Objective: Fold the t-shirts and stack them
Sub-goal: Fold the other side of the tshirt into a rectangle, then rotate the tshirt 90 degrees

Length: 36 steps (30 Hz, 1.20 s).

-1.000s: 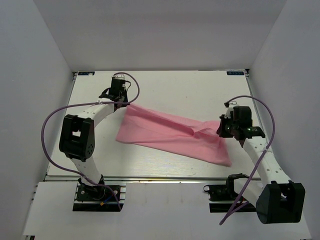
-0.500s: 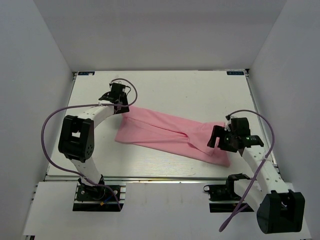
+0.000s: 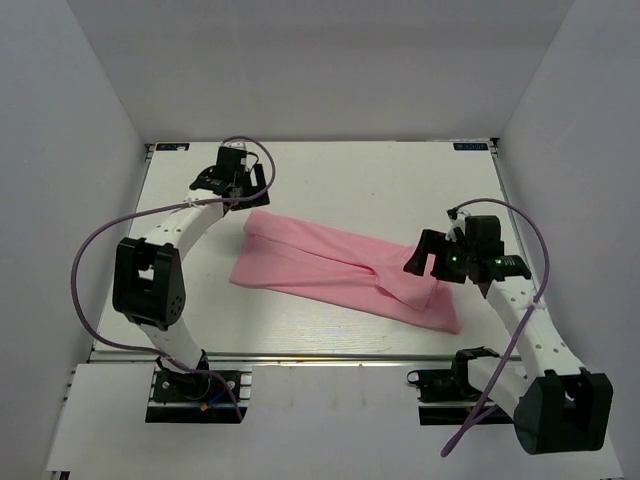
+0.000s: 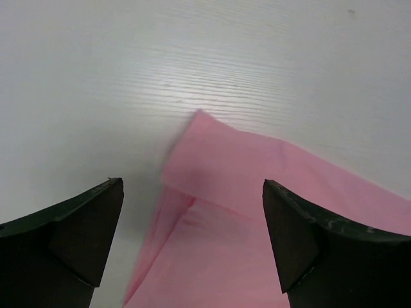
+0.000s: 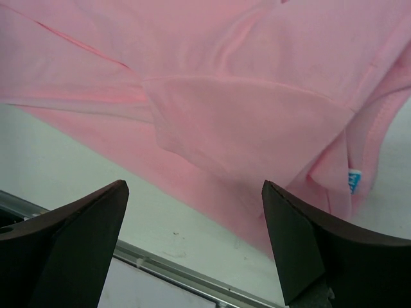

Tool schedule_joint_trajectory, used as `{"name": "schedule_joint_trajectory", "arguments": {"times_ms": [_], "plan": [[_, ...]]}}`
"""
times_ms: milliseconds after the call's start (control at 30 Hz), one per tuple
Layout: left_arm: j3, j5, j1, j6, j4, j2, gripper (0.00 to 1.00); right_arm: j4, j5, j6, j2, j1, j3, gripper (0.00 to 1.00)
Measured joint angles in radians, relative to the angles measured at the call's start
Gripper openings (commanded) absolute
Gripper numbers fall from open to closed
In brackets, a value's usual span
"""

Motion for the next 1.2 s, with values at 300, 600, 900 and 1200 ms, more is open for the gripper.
{"name": "schedule_joint_trajectory", "arguments": {"times_ms": [300, 600, 900, 1200], "plan": [[0.024, 0.385, -0.029, 0.081, 0.106, 0.188, 0.99, 0.190, -0.065, 0.058, 0.240, 0.005, 0.023, 0.90], [-0.130, 0.433, -0.034, 0.072, 0.165, 0.182, 0.99, 0.252, 0.052, 0.195, 0.335, -0.005, -0.070, 0.90], [-0.404, 0.401, -0.034, -0.056, 0.187, -0.045, 0.99, 0.277, 0.079, 0.274, 0.485, -0.021, 0.009, 0.90], [-0.735, 0.607, -0.172, -0.210, 0.147, -0.383, 0.99, 0.347, 0.043, 0.277, 0.838, 0.012, 0.365, 0.90]]}}
